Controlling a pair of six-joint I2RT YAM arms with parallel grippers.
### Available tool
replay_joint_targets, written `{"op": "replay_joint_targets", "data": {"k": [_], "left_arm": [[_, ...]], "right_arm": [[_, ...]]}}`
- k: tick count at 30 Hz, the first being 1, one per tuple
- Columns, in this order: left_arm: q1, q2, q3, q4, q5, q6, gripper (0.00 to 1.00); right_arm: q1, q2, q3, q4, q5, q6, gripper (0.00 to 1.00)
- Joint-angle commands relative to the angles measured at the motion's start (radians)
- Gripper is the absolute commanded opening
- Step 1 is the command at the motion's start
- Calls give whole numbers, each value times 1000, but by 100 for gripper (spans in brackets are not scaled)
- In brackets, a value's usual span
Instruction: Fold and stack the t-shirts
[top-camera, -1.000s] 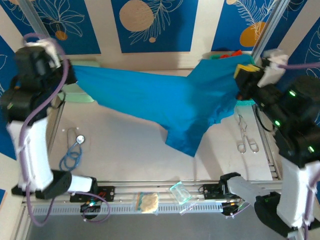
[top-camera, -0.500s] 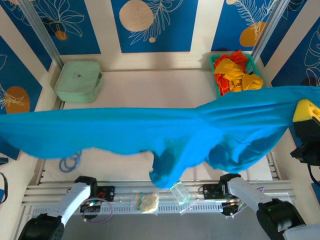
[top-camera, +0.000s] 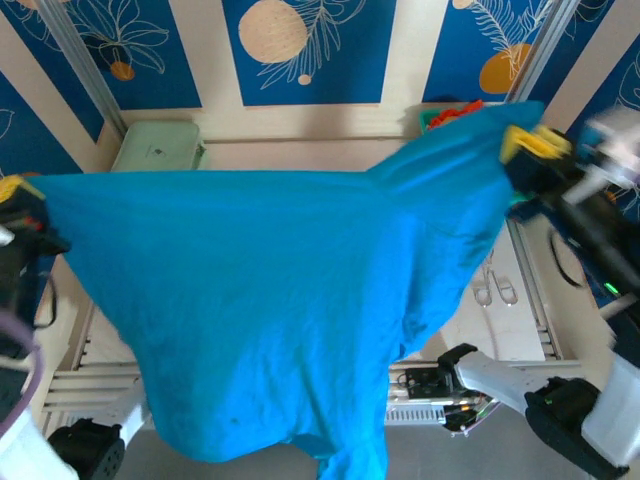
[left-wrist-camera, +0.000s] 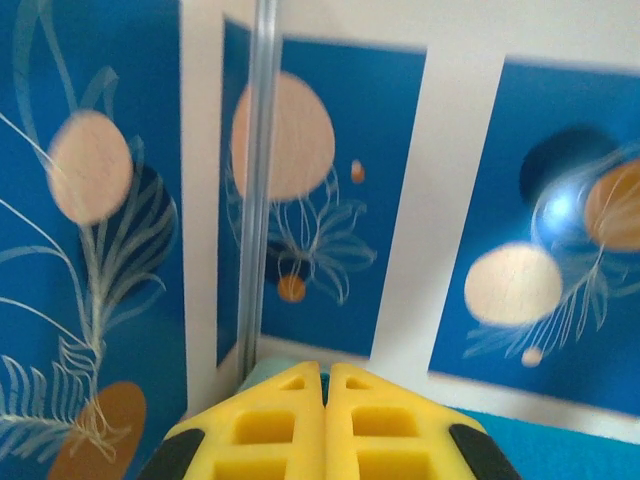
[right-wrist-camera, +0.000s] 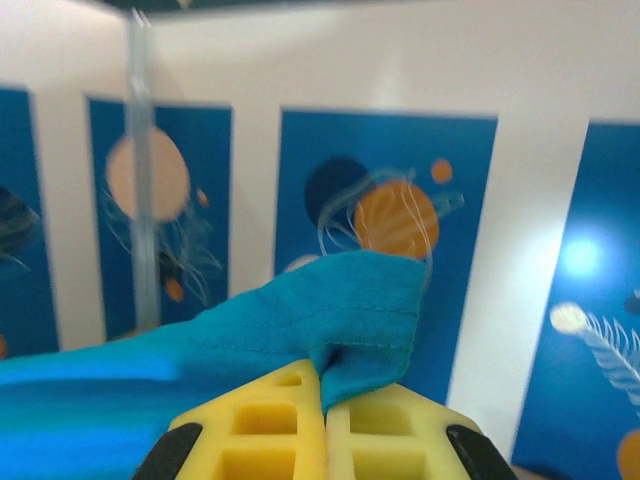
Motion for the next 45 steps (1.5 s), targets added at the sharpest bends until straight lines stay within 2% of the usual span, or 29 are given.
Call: {"op": "replay_joint_targets", "data": {"k": [1, 6, 9, 11, 14, 17, 22, 25, 27, 31, 38, 45], "left_arm": [[-4, 51, -178, 163, -3, 4, 0], [-6, 160, -470, 370, 46, -25, 0], [-5, 266, -633, 540, 44, -27, 0], [-4, 363, -689, 650, 43, -18, 0], [-1, 548, -690, 783, 34, 8, 0], [3, 752, -616, 860, 26, 32, 0], [21, 1034, -437, 910, 11, 41, 0], [28, 1157, -328, 889, 0, 41, 0], [30, 1217, -269, 866, -8, 41, 0], [36, 1268, -226, 846, -31, 37, 0], [64, 1211, -313, 855, -25, 19, 0], [81, 1168, -398, 858, -14, 25, 0]], "right_arm": [[-34, 137, -148, 126, 134, -105, 0], [-230, 361, -279, 236, -70, -10, 0], [-285, 535, -329, 344, -128, 10, 0], [-310, 679, -287, 373, -149, 12, 0], [-332, 916, -109, 348, -153, 2, 0], [-342, 1147, 123, 298, -150, -21, 0], [-350, 1483, 568, 189, -142, -33, 0], [-354, 1594, 729, 153, -150, -20, 0], [-354, 1591, 706, 170, -159, -9, 0], [-356, 1495, 520, 240, -181, 11, 0], [-364, 1313, 227, 294, -209, 49, 0], [-370, 1105, -169, 455, -211, 96, 0]]}}
